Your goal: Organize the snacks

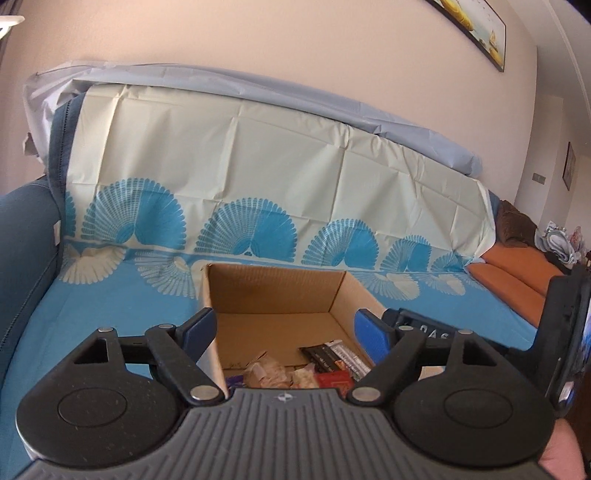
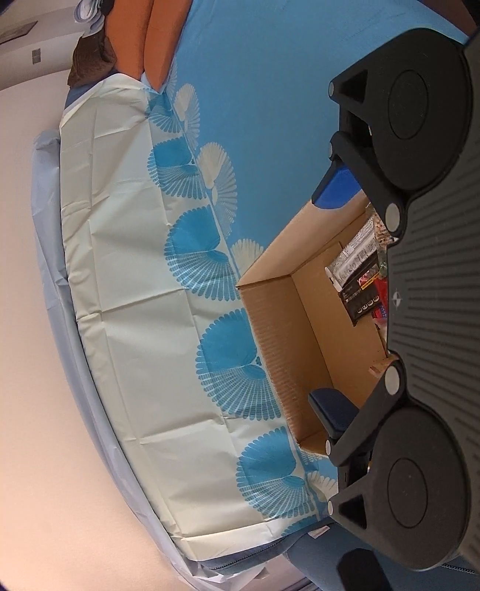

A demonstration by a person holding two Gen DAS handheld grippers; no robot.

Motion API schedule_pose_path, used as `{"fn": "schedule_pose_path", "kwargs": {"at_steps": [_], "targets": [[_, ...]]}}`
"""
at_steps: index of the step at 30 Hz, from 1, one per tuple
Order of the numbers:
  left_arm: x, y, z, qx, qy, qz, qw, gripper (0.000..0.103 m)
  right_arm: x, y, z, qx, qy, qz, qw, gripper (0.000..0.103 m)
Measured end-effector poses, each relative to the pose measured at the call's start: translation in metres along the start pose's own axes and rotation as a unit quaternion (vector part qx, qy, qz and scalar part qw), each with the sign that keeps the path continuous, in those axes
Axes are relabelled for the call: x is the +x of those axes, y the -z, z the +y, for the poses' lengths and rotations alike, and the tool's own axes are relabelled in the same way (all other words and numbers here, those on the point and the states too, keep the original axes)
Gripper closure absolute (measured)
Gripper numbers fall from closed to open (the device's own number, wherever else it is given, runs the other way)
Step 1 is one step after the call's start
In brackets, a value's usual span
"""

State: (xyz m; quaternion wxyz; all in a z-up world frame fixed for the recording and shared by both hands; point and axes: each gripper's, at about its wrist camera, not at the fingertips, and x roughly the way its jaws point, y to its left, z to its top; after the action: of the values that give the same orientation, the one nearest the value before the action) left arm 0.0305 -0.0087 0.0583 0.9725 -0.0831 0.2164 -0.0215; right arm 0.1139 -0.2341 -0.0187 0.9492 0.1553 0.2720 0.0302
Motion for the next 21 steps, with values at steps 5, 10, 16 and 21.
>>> {"fn": "schedule_pose_path", "kwargs": {"at_steps": [5,10,16,21], "targets": [[-0.015,0.011,0.007,-0.013,-0.035,0.021,0.9991,0.017,-0.02,-0.001,-0.005,-0.019,-0.001,0.013,1.0,0.001],[-0.017,0.022,0.012,-0.037,-0.026,0.075,0.9962,0.015,-0.047,-0.011,-0.006,-0.063,0.011,0.032,0.997,0.001],[-0.013,0.041,0.005,-0.016,-0.043,0.123,0.9914,0.0,-0.074,0.01,-0.017,-0.082,0.011,0.057,0.995,0.001],[-0.006,0.05,0.008,-0.031,-0.05,0.152,0.9866,0.0,-0.066,0.031,-0.016,-0.092,-0.001,0.098,0.991,0.001]]}}
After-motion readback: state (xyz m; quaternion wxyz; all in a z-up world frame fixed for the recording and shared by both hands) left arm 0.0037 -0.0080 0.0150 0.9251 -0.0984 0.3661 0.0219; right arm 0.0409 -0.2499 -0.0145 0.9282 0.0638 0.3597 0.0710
